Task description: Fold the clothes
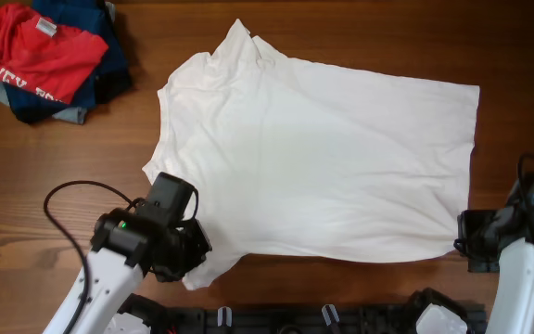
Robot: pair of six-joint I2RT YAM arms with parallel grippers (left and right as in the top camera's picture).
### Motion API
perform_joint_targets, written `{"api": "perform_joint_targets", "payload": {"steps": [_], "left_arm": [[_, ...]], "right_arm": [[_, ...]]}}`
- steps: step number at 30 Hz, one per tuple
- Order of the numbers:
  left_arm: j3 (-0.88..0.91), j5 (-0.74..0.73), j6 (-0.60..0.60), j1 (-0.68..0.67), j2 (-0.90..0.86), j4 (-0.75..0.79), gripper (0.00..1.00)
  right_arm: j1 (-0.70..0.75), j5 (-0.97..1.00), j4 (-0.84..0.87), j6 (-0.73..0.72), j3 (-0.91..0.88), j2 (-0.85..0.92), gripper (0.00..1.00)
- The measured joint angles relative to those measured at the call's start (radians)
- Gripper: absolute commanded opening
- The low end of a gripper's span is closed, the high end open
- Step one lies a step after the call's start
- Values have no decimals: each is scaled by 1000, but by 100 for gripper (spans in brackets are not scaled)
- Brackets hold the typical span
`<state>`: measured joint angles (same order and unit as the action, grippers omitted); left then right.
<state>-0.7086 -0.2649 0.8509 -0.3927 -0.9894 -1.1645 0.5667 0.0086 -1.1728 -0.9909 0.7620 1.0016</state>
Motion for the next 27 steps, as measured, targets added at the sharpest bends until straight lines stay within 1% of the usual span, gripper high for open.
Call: {"api": "perform_joint_targets", "payload": {"steps": [3,8,12,16,21,22,25,27], "left_arm": [[-3,13,2,0,44,82,4],[-5,76,5,0,35,272,4],[-6,163,9,0,-8,431,4],[-7,260,9,0,-87,602,4],[-8,324,-9,0,-187,778,4],[-8,332,-22,0,-210,824,4],[-9,359,-34,0,-250,894,4],[-9,381,-38,0,-273,913,4]], "right_arm": [[0,0,0,0,2,-64,5],[0,0,10,0,2,-64,5],[0,4,31,-8,2,-7,4],[0,19,34,-19,2,70,5],[0,47,42,-60,0,157,5],[0,50,52,-64,-4,172,5],[0,52,139,-71,-23,206,6],[0,51,186,-72,-31,224,6]]}}
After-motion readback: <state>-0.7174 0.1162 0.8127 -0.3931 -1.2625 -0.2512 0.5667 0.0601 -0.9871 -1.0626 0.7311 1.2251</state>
